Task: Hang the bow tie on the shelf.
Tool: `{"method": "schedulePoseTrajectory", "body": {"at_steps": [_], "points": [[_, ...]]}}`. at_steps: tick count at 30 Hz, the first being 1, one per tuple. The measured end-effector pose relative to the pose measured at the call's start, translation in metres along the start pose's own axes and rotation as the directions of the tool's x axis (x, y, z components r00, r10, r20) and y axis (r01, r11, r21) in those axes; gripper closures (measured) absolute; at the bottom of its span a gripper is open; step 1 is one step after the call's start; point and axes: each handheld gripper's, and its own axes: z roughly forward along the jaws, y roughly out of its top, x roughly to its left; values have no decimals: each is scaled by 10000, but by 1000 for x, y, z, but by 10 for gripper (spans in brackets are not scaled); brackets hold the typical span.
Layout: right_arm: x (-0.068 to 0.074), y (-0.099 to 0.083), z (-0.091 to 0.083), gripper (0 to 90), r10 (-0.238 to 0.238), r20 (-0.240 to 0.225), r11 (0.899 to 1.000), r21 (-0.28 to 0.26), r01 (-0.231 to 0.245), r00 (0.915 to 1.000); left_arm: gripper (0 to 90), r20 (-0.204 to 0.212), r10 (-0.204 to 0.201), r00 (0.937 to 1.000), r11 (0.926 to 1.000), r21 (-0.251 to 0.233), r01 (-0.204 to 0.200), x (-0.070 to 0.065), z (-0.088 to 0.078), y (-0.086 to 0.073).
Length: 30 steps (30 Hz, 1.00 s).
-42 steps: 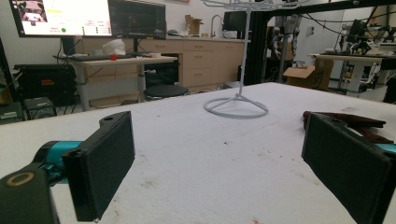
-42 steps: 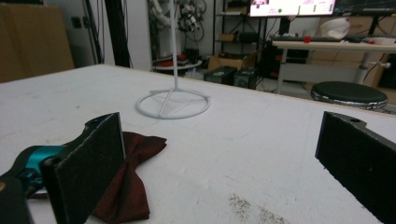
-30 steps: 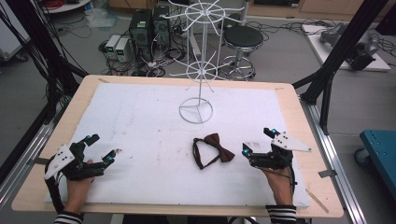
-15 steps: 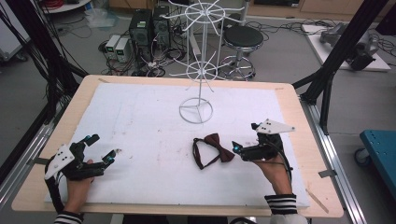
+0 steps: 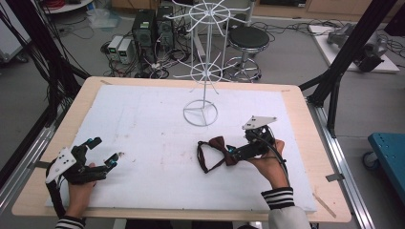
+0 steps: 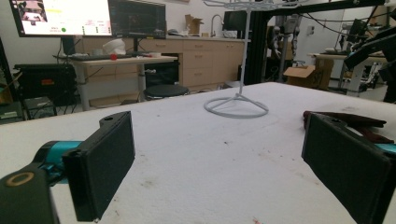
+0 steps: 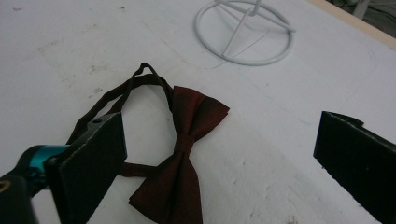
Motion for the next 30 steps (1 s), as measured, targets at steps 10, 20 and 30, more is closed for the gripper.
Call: {"method": "schedulePoseTrajectory", "body": {"at_steps": [10, 20, 30], "points": [[2, 3, 26, 45, 133, -361, 9905, 1376, -82, 9993, 100, -24, -23, 10000, 10000, -15, 23, 0, 0, 0], [5, 9, 46, 54, 207, -512, 9702, 2422, -77, 9985, 100, -14, -29, 10000, 10000, 1, 29, 0, 0, 0], [7, 14, 59, 169, 115, -549, 9439, 3301, 73, 9984, 99, -15, -31, 10000, 10000, 6, 31, 1, 0, 0]]}}
